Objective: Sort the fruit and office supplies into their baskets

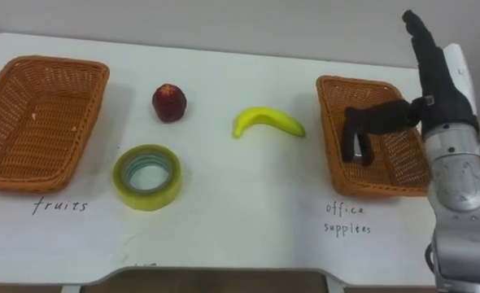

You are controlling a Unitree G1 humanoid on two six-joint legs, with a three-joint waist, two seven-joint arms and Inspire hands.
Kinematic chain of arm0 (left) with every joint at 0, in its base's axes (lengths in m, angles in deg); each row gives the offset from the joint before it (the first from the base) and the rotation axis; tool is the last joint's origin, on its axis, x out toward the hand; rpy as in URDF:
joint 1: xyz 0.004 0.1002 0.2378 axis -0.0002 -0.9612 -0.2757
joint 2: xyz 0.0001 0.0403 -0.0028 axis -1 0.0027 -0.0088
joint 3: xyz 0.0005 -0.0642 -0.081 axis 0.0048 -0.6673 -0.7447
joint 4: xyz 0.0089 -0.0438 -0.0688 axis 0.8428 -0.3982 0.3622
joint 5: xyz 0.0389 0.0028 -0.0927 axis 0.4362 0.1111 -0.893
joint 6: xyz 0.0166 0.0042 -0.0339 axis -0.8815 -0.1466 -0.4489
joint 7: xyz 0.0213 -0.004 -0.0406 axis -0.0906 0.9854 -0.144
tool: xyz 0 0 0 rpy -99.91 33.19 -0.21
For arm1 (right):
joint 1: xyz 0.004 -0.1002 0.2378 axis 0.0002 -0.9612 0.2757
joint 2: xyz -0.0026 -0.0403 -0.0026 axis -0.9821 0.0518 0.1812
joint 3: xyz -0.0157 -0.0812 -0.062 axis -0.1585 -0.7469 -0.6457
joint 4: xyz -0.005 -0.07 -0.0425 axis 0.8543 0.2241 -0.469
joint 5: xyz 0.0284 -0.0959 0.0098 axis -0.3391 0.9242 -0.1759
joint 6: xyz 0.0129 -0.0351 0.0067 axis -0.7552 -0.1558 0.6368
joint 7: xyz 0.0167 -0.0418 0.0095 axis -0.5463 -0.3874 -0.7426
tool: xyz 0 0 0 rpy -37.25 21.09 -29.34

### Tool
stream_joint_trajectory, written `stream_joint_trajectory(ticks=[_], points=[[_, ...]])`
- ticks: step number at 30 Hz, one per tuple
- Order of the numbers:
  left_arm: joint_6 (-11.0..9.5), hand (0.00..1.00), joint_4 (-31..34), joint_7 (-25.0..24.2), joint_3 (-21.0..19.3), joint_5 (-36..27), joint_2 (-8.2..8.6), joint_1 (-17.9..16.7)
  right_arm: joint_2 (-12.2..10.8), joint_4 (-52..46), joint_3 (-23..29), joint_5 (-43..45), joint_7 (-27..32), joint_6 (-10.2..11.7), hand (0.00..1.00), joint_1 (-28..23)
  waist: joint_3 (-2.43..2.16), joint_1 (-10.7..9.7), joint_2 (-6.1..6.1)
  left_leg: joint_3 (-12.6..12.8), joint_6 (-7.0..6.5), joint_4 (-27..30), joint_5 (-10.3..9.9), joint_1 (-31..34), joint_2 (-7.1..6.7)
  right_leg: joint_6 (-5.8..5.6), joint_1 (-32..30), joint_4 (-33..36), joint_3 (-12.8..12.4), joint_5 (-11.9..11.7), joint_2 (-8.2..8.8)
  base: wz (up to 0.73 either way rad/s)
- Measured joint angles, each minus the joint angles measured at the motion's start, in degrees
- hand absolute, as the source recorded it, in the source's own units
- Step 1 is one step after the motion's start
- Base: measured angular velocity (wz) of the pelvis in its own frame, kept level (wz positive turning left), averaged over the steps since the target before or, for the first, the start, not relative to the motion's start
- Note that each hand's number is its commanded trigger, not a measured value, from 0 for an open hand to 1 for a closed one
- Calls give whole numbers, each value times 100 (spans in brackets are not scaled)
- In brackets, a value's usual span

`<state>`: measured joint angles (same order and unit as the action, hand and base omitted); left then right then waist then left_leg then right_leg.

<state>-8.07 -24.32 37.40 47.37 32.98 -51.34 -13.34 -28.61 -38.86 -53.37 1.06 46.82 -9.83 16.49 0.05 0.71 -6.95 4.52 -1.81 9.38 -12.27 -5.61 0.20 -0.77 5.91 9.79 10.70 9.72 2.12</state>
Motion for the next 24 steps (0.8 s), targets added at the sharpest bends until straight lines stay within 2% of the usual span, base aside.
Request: stream_joint_trajectory(ticks=[5, 11, 13, 16, 18, 20, 23, 24], points=[[18, 0, -4, 2, 32, -6, 18, -79, -3, -310, -28, -645, -1, -14, 0, 1, -5, 121, -7, -63, 1, 0, 0, 2, -7, 0, 17, -2, 37, 0, -7, 4], [20, 0, 6, 14, 182, 0, 18, -107, -28, -427, -338, -1315, -3, -12, 0, 47, 8, 258, 12, -88, 1, 8, 1, 37, -6, 0, 10, -8, 102, 0, -9, 3], [22, 0, 9, 12, 184, 23, 18, -121, -28, -427, -387, -1394, -4, -12, 0, 49, 8, 284, 11, -127, 1, 14, 1, 64, -6, 0, 0, -15, 125, 0, -8, 9], [47, 0, -4, 7, 190, 213, 6, -164, -35, -438, -541, -1449, -2, -14, 0, 51, 19, 439, 30, -140, 3, 19, 0, 96, 2, 0, -25, -16, 183, 0, -16, 2], [69, 0, -14, 5, 191, 224, 5, -203, -105, -527, -700, -1436, -4, -14, 0, 51, 23, 465, 47, -143, 3, 17, 0, 108, 1, 0, -26, -19, 188, 0, -21, 2], [164, 0, -14, 5, 197, 224, 4, -246, -190, -589, -944, -1434, -8, -14, 0, 51, 11, 540, 81, -143, 4, 13, -1, 111, 2, 0, -28, -21, 189, 0, -28, 0], [220, 0, -16, 5, 251, 229, 5, -251, -192, -591, -1147, -1421, 1, -14, 0, 56, -4, 616, 101, -152, 5, 9, 0, 114, 0, 0, -25, -20, 190, 0, -21, 3], [254, 0, -20, 6, 249, 230, 3, -254, -199, -599, -1239, -1413, 2, -14, 0, 60, 4, 674, 116, -156, 5, 10, 0, 118, -3, 0, -25, -19, 195, 0, -17, 3]])
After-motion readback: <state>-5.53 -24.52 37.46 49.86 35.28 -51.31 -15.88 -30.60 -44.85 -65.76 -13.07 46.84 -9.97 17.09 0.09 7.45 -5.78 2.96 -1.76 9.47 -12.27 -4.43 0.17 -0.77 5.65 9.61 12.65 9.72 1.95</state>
